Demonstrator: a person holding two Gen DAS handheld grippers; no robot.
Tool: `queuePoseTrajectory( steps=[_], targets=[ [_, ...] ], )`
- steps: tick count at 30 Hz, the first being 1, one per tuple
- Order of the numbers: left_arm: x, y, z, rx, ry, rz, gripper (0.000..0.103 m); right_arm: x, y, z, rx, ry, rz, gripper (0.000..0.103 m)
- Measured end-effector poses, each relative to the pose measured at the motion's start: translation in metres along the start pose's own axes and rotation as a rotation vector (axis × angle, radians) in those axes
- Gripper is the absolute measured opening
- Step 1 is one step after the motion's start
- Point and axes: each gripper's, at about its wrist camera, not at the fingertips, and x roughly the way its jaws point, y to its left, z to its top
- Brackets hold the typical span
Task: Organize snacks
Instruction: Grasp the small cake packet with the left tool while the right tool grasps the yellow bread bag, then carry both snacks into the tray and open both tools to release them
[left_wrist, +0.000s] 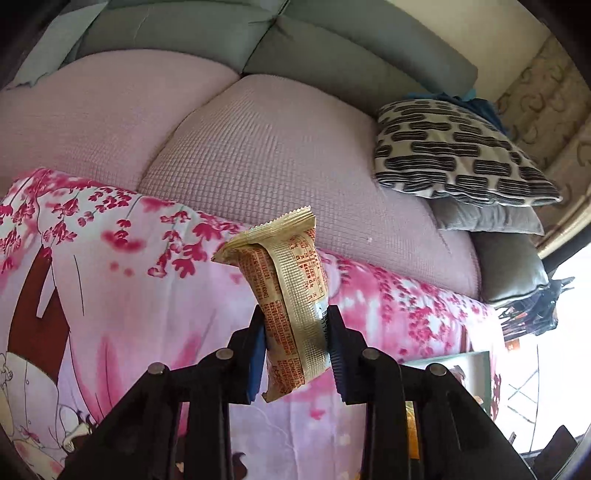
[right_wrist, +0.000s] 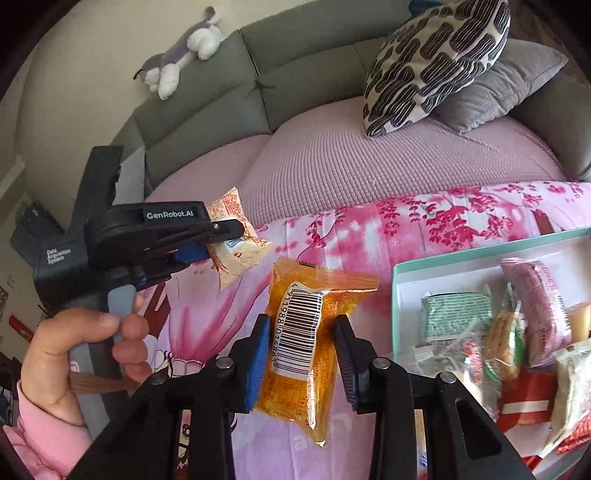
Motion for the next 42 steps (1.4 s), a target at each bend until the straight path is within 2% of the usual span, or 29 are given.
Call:
queuePoseTrajectory(
  steps=[2,5,9,12,18,20,21,22,24,27,30,31,36,42],
  targets=[
    [-0.013,-0.024,-0.015,0.048,-0.014,-0.047,0.032,-0.025,-0.012,-0.003,0.020,-0.041,-0.017,0.037],
    [-0.021,-0.064,-0.037,0.115,0.009,-0.130,0.032,-0.059,-0.038,-0.008,0.043,-0.085,-0.081,0.037],
    [-0.015,-0.118,-0.073,0.203,0.067,-0.210,0.032,-0.092,-0.087,-0.017,0.099,-0.103,-0.236,0.037],
    [-0.005,-0.148,-0.099,0.244,0.120,-0.245,0.033,-0.106,-0.126,-0.024,0.165,-0.089,-0.290,0.037],
    [0.017,-0.177,-0.129,0.261,0.210,-0.233,0.034,-0.110,-0.154,-0.031,0.199,-0.059,-0.275,0.039],
    [0.018,-0.177,-0.132,0.244,0.221,-0.215,0.043,-0.108,-0.156,-0.032,0.199,-0.049,-0.267,0.039],
    [0.016,-0.176,-0.133,0.237,0.218,-0.208,0.052,-0.107,-0.156,-0.033,0.193,-0.041,-0.265,0.041],
    [0.012,-0.174,-0.135,0.231,0.210,-0.203,0.055,-0.106,-0.155,-0.034,0.188,-0.033,-0.268,0.043],
    [0.002,-0.169,-0.139,0.223,0.188,-0.191,0.057,-0.107,-0.153,-0.039,0.176,-0.022,-0.289,0.057],
    [-0.019,-0.159,-0.150,0.216,0.123,-0.130,0.070,-0.112,-0.148,-0.048,0.160,-0.016,-0.304,0.065],
    [-0.039,-0.145,-0.166,0.227,0.045,-0.004,0.086,-0.115,-0.139,-0.059,0.122,-0.003,-0.327,0.075],
    [-0.045,-0.139,-0.172,0.236,0.027,0.032,0.087,-0.116,-0.135,-0.063,0.108,0.000,-0.333,0.078],
    [-0.061,-0.118,-0.198,0.309,-0.046,0.185,0.089,-0.117,-0.122,-0.080,0.081,-0.002,-0.322,0.102],
    [-0.069,-0.100,-0.221,0.317,-0.120,0.330,0.089,-0.116,-0.108,-0.099,0.065,-0.011,-0.323,0.103]
  ],
)
